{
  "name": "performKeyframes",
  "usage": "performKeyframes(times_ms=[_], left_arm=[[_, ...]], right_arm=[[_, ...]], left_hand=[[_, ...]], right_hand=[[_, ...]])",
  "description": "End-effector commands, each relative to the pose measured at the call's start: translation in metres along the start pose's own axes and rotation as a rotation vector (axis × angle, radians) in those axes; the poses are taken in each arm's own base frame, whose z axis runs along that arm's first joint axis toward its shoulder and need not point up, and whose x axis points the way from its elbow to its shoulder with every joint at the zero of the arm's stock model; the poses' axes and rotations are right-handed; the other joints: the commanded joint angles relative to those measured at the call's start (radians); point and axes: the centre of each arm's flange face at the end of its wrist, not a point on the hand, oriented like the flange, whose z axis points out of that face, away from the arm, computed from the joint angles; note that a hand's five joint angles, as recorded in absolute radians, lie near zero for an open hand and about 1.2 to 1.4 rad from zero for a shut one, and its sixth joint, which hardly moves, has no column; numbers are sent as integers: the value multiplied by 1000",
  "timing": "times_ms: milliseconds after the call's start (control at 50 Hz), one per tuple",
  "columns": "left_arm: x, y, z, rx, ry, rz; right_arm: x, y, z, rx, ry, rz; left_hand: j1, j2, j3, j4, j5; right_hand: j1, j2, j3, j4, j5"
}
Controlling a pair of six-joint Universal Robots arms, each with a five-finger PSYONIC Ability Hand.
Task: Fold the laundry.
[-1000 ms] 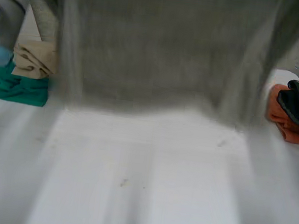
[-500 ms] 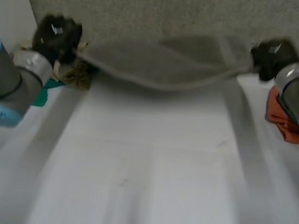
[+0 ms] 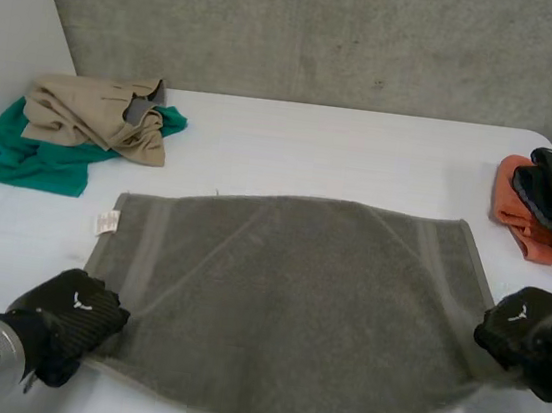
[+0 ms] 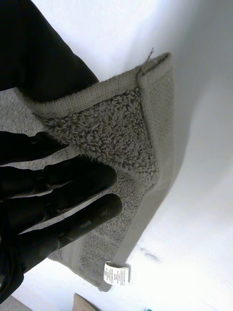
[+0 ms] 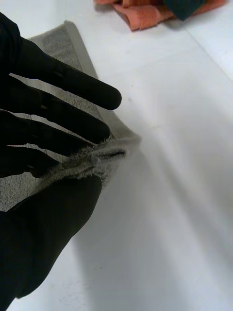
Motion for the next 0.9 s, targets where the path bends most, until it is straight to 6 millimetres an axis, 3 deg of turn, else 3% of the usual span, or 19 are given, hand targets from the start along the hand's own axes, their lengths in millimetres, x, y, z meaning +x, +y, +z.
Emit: performKeyframes(times_ms=[20,40,60,120,340,460,480,500,520,540,600,660,700,780,800,840,860,900], left_arm=[[-39,-21,42,127,-155,40],[-46,-24,49,151,-181,47],[-59,-32,65,204,-236,60],[-76,-42,93,267,-302,80],[-103,-68,185,340,-364,110],[-107,-71,212,333,-392,98],[-105,-78,215,352,-394,97],[-104,-82,215,361,-395,93],[-103,-85,215,375,-392,85],[-102,-88,214,384,-391,77],[-103,-95,211,413,-387,21],[-114,-113,185,470,-405,-71],[-116,-114,173,476,-405,-108],[-112,-114,147,481,-389,-154],[-111,-113,141,480,-385,-161],[-107,-107,129,473,-382,-166],[-106,-106,126,470,-382,-167],[-100,-100,118,457,-374,-172]], right_arm=[[25,-10,31,80,98,70],[35,-13,49,101,124,112],[39,-15,58,115,137,131],[57,-24,82,163,202,179],[101,-63,154,291,449,165],[107,-73,193,323,479,153],[111,-74,202,327,499,156],[112,-75,205,328,508,160],[113,-76,209,325,522,163],[116,-78,210,315,551,179],[121,-85,204,312,598,216],[128,-89,181,335,608,301],[125,-87,171,342,578,335],[105,-84,133,366,444,376],[95,-83,113,378,380,386],[84,-78,100,378,321,403],[77,-66,93,353,275,434],[71,-47,97,307,224,487]], left_hand=[[238,198,202,193,240],[238,198,202,193,240],[238,198,202,193,240],[238,198,202,193,240],[238,198,202,193,240],[238,198,202,193,240],[-209,-249,-245,-255,-207],[-708,-748,-743,-753,-706],[-984,-1024,-1019,-1029,-982],[-856,-896,-892,-901,-854],[-984,-1024,-1019,-1029,-982],[-984,-1024,-1019,-1029,-982],[-984,-1024,-1019,-1029,-982],[-984,-1024,-1019,-1029,-982],[-984,-1024,-1019,-1029,-982],[-984,-1024,-1019,-1029,-982],[-984,-1024,-1019,-1029,-982],[-984,-1024,-1019,-1029,-982]], right_hand=[[284,221,207,199,195],[284,221,207,199,195],[284,221,207,199,195],[284,221,207,199,195],[284,221,207,199,195],[250,187,173,165,161],[-672,-735,-748,-757,-760],[-938,-1001,-1014,-1023,-1027],[-938,-1001,-1014,-1023,-1027],[-938,-1001,-1014,-1023,-1027],[-938,-1001,-1014,-1023,-1027],[-938,-1001,-1014,-1023,-1027],[-938,-1001,-1014,-1023,-1027],[-938,-1001,-1014,-1023,-1027],[-938,-1001,-1014,-1023,-1027],[-938,-1001,-1014,-1023,-1027],[-938,-1001,-1014,-1023,-1027],[-938,-1001,-1014,-1023,-1027]])
